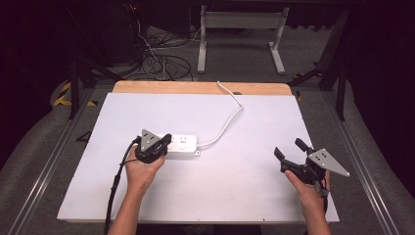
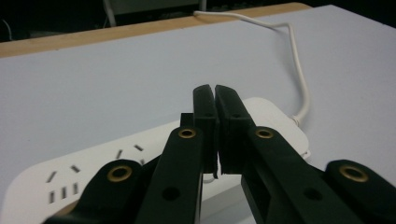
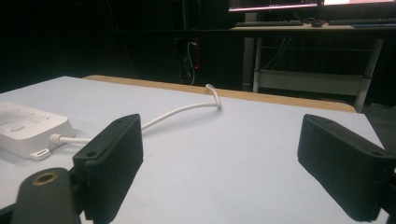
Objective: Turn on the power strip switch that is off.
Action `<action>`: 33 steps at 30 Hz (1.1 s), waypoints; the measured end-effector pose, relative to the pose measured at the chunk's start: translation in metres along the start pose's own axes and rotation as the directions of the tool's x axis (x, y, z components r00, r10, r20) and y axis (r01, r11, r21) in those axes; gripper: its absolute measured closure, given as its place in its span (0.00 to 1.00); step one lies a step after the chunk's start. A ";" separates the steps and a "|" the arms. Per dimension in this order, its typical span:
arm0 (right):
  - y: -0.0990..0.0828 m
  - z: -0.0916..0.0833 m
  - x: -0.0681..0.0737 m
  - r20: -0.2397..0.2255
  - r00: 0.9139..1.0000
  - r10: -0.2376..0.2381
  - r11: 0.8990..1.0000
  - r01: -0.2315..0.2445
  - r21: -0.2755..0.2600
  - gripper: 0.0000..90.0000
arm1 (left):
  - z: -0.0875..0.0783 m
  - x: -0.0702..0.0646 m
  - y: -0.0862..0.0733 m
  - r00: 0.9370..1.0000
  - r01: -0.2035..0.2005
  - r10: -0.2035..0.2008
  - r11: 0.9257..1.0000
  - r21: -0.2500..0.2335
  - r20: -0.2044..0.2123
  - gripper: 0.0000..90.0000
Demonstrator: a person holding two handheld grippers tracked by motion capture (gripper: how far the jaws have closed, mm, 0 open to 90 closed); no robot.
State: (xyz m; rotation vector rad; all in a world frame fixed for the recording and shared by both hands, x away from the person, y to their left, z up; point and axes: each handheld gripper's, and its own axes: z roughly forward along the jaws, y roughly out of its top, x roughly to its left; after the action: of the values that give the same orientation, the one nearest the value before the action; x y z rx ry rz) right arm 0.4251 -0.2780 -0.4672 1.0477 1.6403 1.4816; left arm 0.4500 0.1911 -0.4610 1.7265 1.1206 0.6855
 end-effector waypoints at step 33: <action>0.000 0.004 0.005 -0.002 1.000 -0.017 1.000 0.017 0.012 0.17 | -0.084 0.057 -0.032 0.992 -0.020 -0.023 0.947 -0.321 -0.128 0.51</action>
State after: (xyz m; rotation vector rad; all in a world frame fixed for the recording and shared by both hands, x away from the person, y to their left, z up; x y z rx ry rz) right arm 0.4262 -0.2719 -0.4678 1.0368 1.6577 1.4638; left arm 0.3935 0.2810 -0.4578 1.4183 1.0321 0.9368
